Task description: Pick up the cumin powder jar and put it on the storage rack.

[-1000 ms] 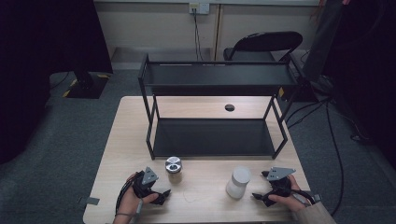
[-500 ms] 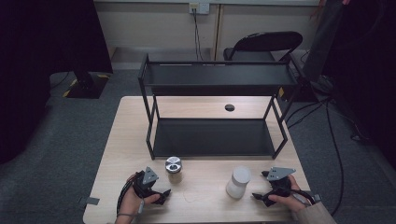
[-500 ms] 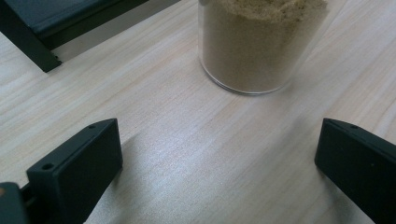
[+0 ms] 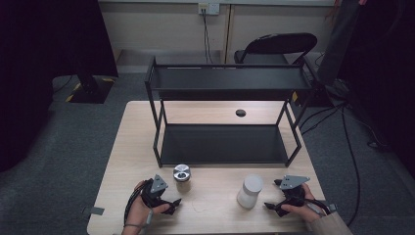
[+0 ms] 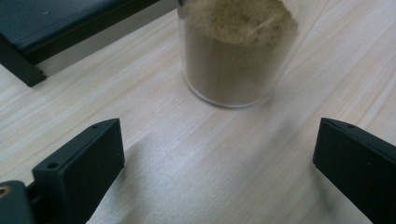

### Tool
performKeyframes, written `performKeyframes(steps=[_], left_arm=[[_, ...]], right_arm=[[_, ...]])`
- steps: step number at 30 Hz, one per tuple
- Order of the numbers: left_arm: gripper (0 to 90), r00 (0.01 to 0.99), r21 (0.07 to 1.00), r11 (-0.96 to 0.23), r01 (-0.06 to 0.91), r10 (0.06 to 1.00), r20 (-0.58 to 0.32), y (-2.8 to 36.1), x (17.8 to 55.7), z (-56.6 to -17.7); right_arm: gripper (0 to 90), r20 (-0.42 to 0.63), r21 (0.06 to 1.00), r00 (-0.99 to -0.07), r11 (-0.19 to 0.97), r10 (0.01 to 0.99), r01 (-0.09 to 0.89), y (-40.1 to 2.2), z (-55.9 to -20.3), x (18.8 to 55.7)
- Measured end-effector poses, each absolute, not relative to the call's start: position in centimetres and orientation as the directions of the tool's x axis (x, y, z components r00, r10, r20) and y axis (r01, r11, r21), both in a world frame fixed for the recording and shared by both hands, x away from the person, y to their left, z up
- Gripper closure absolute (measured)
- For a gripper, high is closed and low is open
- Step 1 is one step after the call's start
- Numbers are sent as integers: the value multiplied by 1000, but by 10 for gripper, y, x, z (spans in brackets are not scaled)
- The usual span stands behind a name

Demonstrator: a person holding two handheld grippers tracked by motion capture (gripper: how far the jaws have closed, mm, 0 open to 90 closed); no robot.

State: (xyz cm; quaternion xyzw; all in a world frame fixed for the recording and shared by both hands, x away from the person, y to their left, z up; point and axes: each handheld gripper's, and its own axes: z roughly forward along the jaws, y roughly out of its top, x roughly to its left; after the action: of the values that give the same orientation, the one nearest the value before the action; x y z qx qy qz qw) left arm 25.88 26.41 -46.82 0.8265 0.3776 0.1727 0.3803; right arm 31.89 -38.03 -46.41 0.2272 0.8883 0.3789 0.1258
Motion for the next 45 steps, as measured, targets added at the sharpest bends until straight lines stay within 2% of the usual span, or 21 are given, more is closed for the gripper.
performKeyframes(steps=[45], left_arm=[[10,642,813,-331,480,763,-69,242,282,-471]], right_arm=[[0,-51,730,-865,609,499,309,-380,-464,319]])
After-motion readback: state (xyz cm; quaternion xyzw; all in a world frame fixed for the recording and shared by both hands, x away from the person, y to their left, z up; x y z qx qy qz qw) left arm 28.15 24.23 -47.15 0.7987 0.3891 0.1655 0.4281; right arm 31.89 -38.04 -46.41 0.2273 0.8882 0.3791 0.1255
